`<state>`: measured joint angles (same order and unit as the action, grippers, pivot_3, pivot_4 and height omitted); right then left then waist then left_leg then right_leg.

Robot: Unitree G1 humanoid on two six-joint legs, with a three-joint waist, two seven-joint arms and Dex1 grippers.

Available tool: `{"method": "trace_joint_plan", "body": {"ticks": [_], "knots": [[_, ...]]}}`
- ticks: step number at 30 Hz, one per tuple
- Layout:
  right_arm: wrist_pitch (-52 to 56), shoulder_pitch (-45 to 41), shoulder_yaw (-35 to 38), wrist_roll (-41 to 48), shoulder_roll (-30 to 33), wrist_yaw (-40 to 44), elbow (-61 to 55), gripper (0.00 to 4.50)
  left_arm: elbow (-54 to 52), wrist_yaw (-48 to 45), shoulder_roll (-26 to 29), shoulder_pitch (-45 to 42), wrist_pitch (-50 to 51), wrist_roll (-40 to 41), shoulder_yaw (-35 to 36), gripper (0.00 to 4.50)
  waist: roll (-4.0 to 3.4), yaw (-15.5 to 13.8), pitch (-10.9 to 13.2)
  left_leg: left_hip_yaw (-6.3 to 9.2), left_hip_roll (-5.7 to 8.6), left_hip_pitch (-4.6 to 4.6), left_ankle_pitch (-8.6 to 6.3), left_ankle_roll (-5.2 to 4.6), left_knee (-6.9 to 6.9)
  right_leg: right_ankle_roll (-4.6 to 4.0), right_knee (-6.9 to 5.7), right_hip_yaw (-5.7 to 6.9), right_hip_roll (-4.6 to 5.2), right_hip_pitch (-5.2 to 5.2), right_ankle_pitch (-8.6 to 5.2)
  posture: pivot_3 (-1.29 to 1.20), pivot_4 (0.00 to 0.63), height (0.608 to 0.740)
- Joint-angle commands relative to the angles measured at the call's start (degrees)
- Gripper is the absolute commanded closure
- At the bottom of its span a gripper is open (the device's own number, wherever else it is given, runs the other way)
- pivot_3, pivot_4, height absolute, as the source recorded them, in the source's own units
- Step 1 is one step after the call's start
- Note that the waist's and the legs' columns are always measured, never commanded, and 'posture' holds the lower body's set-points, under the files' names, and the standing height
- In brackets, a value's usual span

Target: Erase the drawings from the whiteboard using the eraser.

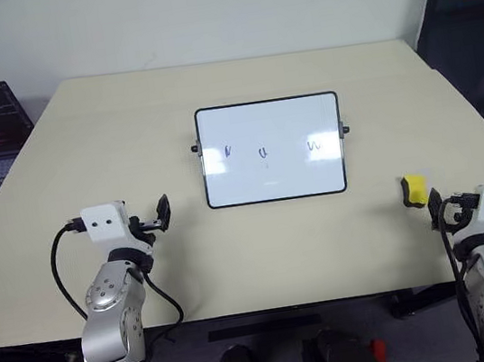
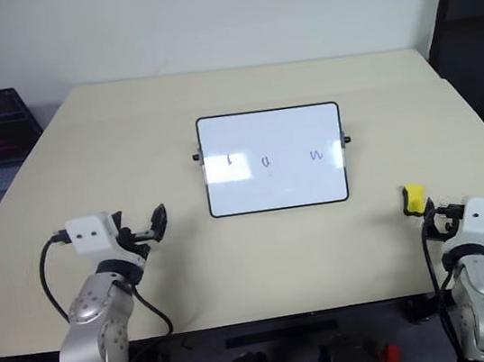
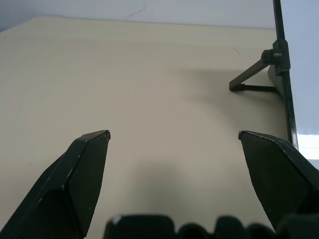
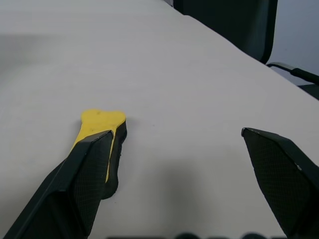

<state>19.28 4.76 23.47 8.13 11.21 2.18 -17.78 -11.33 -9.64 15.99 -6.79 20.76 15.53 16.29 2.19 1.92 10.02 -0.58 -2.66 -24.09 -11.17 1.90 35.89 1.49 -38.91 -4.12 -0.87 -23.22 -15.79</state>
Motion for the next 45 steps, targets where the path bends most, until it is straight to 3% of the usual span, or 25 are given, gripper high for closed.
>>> {"method": "trace_joint_plan", "body": {"ticks": [1,7,16,27,33,45], "knots": [[0.72,-1.24,0.25,0.82,1.51,0.38,-1.88,0.02,-3.76,-0.55,0.02,0.01,-0.17,1.06,-0.16,0.00,0.00,0.00,0.00,0.02,0.00,0.00,0.00,0.00,0.00,0.00,0.00,0.01,0.00,0.00,0.00,0.00,0.150,0.740],[2.91,-4.57,1.44,1.31,3.26,-0.15,-1.96,0.02,-4.31,-0.90,0.06,0.09,0.59,1.66,-0.63,0.00,0.00,-0.05,0.00,0.00,0.01,0.00,0.00,0.00,0.00,0.00,0.00,0.00,-0.01,0.00,0.00,0.00,0.150,0.740],[4.27,-0.72,4.55,2.36,2.25,-2.58,-7.45,0.02,3.02,-3.73,0.04,-4.71,-1.76,1.01,-3.14,0.00,0.00,-0.17,0.00,0.03,0.07,-0.03,0.00,0.00,0.00,0.02,0.01,0.02,-0.01,0.00,-0.01,0.00,0.150,0.740],[7.54,-1.52,2.84,3.71,1.71,-3.02,-8.78,0.02,9.47,-7.03,1.15,-11.00,-4.47,0.51,-4.55,0.00,-0.01,-0.02,-0.01,0.00,0.07,-0.02,0.00,0.00,-0.01,0.02,0.00,0.01,-0.05,0.00,-0.01,0.00,0.150,0.740],[14.01,-5.38,1.79,6.26,2.41,-2.78,-9.90,0.02,9.78,-17.47,4.07,-15.11,-4.42,1.21,-10.69,0.00,-0.01,-0.07,-0.01,-0.01,0.11,-0.02,0.00,0.00,0.01,0.03,-0.01,0.01,-0.06,0.00,0.00,0.00,0.150,0.740],[38.39,-18.87,1.81,9.56,4.22,-5.90,-6.39,0.02,14.78,-43.15,7.27,-21.49,-5.53,3.64,-21.97,0.00,-0.02,0.00,0.00,0.02,0.14,-0.06,0.00,0.00,-0.03,0.01,0.01,0.03,-0.10,-0.03,-0.01,0.00,0.150,0.740]]}}
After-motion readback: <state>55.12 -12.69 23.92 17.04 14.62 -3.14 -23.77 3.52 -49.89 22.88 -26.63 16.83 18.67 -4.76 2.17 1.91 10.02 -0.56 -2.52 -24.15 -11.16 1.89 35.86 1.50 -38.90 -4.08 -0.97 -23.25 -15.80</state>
